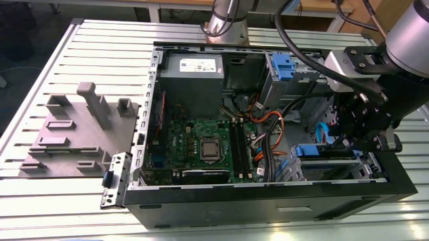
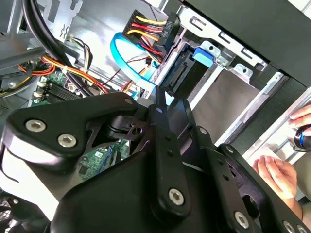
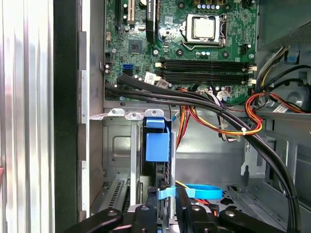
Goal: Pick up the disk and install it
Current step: 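Insert the first disk wire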
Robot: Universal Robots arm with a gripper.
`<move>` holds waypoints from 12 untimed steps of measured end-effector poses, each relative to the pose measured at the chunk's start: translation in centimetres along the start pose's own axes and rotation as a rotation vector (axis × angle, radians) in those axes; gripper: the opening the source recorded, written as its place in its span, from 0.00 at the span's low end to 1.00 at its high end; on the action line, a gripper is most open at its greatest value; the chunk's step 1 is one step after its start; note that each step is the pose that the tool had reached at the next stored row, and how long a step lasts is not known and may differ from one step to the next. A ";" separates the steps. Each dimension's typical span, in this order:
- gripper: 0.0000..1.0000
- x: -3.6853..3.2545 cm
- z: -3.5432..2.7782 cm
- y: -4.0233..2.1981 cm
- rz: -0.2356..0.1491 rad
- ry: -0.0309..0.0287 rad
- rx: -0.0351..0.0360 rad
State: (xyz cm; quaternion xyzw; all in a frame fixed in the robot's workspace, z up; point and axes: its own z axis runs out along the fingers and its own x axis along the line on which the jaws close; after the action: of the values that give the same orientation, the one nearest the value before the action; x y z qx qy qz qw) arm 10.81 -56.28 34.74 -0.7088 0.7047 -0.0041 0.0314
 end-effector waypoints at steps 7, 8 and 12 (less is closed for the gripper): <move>0.30 -0.01 0.03 -0.07 0.002 -0.0001 -0.0496; 0.30 0.00 0.04 -0.07 0.002 -0.0002 -0.0513; 0.30 0.01 0.05 -0.30 0.002 -0.0001 -0.0532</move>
State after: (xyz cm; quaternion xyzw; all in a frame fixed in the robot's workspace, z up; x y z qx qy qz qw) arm 11.12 -56.29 34.71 -0.7086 0.7053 0.0147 0.0125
